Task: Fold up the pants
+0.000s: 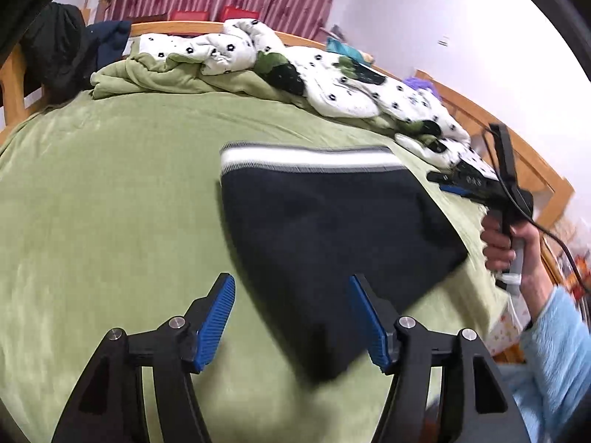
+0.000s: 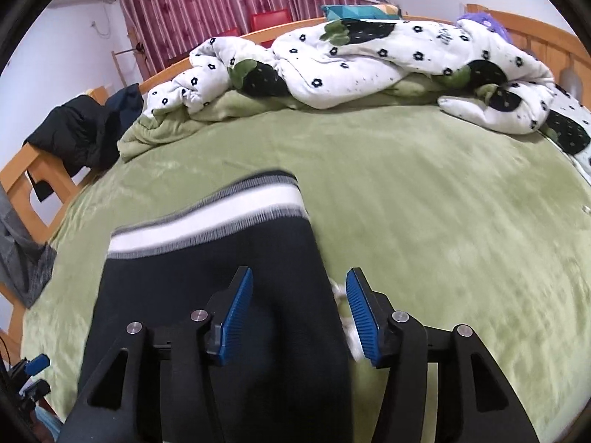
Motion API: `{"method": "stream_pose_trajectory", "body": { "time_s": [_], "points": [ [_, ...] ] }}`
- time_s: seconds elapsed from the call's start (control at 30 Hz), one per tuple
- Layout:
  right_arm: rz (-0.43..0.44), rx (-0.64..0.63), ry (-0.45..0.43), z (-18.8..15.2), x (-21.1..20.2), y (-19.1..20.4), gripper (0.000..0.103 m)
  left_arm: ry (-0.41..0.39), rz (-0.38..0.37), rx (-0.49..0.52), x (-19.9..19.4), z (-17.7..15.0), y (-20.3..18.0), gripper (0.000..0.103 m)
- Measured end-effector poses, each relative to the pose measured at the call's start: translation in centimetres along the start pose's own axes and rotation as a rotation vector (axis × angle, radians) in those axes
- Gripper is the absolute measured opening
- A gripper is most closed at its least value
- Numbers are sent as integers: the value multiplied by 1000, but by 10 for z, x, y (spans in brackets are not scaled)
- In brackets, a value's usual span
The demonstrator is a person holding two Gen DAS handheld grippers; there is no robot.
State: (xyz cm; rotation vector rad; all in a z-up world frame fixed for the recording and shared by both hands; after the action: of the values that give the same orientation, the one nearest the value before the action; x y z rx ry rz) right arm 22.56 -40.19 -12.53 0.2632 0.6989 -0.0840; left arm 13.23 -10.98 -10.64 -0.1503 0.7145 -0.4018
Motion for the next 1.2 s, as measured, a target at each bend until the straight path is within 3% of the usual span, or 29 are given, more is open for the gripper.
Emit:
{"method": "stream_pose_trajectory", "body": {
  "time_s": [0.17, 0.23, 0.3, 0.37, 0.47, 0.53, 0.7, 0.77, 0.8, 0.83, 0.87, 1.0, 1.1, 1.2],
  "points": [
    [-20, -46, 86, 2, 48, 7, 55, 51, 4, -32, 65, 21, 20, 62],
    [-79, -144, 132, -11, 68, 8, 55, 105, -42, -120, 96, 13, 30, 62],
    [-121, -220, 106, -18, 69, 6, 54, 155, -53, -210, 121, -2, 40, 63],
    [-129, -219, 116, -18, 68, 2, 54, 154, -92, -279, 136, -11, 48, 65],
    [-93, -144, 145, -17, 74, -14, 56, 161, -118, -304, 145, -3, 47, 64],
    [-90, -79, 142, -17, 80, -24, 66, 168, -130, -304, 149, -2, 44, 63],
    [18, 68, 183, -19, 86, -40, 67, 143, -103, -254, 151, -5, 37, 59],
    [98, 167, 200, -24, 87, -49, 67, 146, -110, -260, 148, -4, 37, 44],
    [175, 224, 225, -27, 88, -52, 65, 147, -114, -273, 147, -1, 38, 39],
    [227, 246, 245, -28, 87, -51, 60, 141, -127, -290, 143, 2, 40, 25],
    [267, 240, 257, -28, 83, -46, 46, 137, -139, -296, 141, 5, 40, 21],
    [105, 44, 174, -22, 58, -12, 30, 140, -123, -281, 135, 11, 39, 18],
    [110, 83, 129, -12, 40, -6, 19, 129, -136, -314, 127, 13, 45, 16],
    [126, 82, 98, -5, 24, 10, 17, 110, -156, -322, 112, 20, 49, 13]
  ]
}}
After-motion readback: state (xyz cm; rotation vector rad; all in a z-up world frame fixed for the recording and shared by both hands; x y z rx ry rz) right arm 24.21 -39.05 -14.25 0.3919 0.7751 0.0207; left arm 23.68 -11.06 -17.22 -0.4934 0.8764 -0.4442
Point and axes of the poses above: each gripper's, at about its wrist camera, not at the fingertips, and x roughly the way its jaws point, y to its left, z to its top, the point moved 3 cm from there along x, roughly the way its jaws point, and after that the axes turned 6 degrees about -y, right-handed, at the moved point
